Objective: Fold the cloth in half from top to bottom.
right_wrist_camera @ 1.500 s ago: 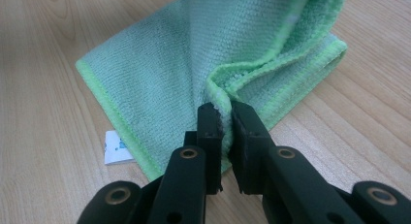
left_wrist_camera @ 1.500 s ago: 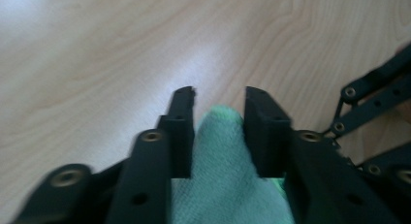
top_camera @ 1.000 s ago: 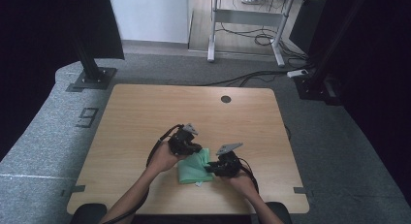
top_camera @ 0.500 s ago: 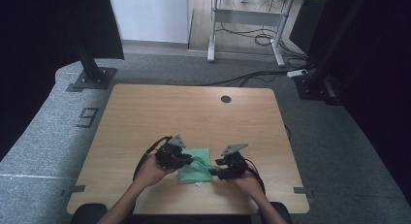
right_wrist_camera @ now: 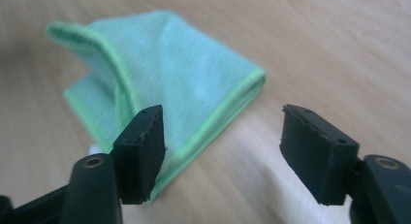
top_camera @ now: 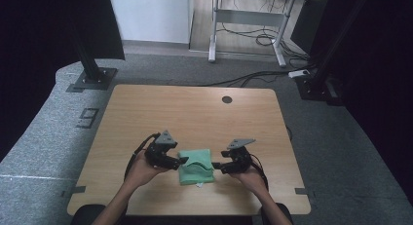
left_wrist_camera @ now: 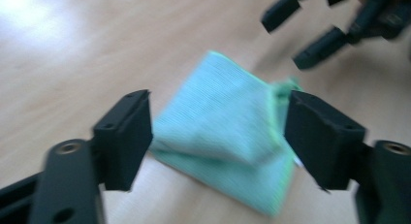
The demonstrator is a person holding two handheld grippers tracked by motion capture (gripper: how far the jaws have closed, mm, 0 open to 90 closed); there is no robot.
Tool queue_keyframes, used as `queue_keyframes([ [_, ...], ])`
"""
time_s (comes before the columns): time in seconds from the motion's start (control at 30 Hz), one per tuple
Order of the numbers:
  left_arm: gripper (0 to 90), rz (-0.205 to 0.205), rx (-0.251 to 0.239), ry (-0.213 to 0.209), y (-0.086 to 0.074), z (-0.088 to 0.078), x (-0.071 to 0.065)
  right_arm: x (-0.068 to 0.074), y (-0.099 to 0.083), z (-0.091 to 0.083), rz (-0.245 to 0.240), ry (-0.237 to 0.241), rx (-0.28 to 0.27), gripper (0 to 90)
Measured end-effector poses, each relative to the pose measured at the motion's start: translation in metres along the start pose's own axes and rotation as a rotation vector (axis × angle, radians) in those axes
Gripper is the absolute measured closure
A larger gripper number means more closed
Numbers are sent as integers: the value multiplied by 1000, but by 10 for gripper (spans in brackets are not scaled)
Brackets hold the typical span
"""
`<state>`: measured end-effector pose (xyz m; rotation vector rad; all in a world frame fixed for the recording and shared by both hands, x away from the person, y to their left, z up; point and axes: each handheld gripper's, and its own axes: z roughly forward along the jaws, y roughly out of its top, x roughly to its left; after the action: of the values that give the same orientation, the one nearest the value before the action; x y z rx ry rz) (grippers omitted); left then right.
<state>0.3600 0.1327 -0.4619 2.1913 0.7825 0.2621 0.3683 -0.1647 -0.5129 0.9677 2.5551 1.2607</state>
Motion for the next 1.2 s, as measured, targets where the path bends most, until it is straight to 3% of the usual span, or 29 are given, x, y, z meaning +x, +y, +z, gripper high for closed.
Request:
queue_keyframes([
  [0.17,142,-30,41,53,-3,30,11,-3,11,17,10,-41,7,268],
  [0.3,140,-22,85,57,-15,41,10,-2,10,28,15,-55,25,254],
  [0.63,144,-12,134,57,-46,41,-1,18,-10,31,-36,-39,83,211],
  [0.93,144,11,129,63,-53,36,-15,24,-19,25,-48,-67,77,195],
  [1.2,143,-7,142,77,-62,42,-12,26,-25,22,-57,-72,87,191],
])
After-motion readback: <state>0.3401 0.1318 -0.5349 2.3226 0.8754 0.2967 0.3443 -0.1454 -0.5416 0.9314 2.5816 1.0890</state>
